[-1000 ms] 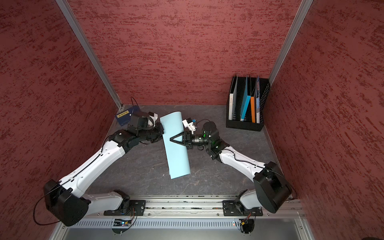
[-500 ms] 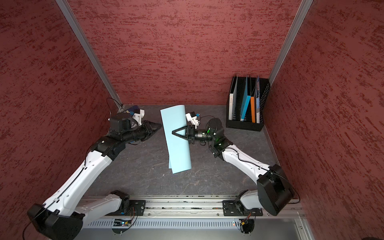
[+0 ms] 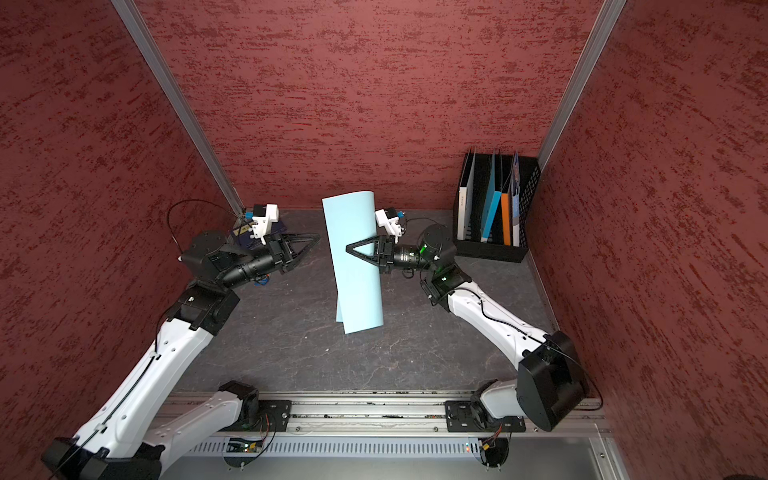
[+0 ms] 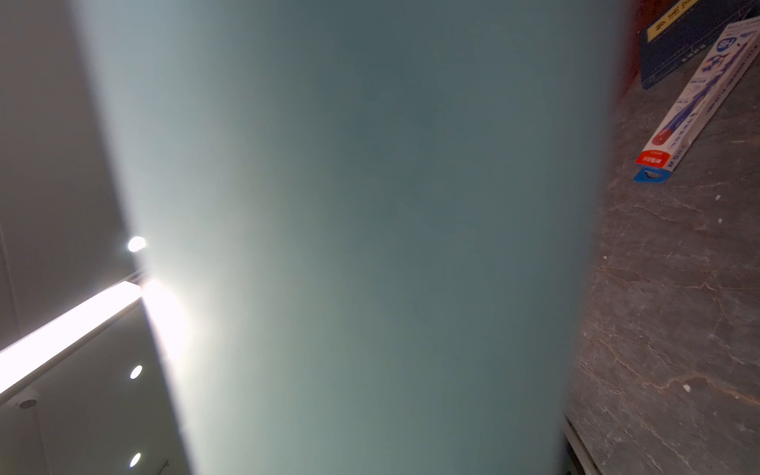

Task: Fold the rectangular paper in half along the long edge
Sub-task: Fold the paper.

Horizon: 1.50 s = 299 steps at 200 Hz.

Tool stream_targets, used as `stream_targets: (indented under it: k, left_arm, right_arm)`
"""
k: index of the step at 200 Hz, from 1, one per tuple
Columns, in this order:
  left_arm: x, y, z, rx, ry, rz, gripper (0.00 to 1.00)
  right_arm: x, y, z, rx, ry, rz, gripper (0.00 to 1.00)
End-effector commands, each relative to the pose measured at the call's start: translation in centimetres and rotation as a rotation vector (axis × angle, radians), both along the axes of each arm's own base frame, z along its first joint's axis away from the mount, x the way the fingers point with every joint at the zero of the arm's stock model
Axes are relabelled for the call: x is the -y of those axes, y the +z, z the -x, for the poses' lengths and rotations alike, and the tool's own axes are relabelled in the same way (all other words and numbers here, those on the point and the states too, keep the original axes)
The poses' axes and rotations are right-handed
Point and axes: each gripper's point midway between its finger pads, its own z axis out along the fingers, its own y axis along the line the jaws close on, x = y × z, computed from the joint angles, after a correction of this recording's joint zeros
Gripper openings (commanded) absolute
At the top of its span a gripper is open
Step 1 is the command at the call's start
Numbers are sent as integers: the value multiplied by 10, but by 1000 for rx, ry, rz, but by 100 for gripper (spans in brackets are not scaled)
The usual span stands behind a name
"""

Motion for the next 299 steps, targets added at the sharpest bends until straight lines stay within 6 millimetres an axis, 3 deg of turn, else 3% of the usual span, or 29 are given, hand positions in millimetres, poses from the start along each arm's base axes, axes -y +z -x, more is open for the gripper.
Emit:
stream_targets:
  k: [1,133,208,299]
  left_arm:
    - [7,14,9,39,-64,38,20]
    - [19,1,1,4,-89,-4,21]
    - [25,-3,-5,-5,-97,-22,2]
    - [27,-5,-6,-1,-103,-26,1]
  right_arm:
    - [3,15,3,43,4,-12,51]
    - [4,8,6,39,10,12,51]
    - [4,-2,10,33,32,42,51]
    - [7,-8,22,38,73,70,59]
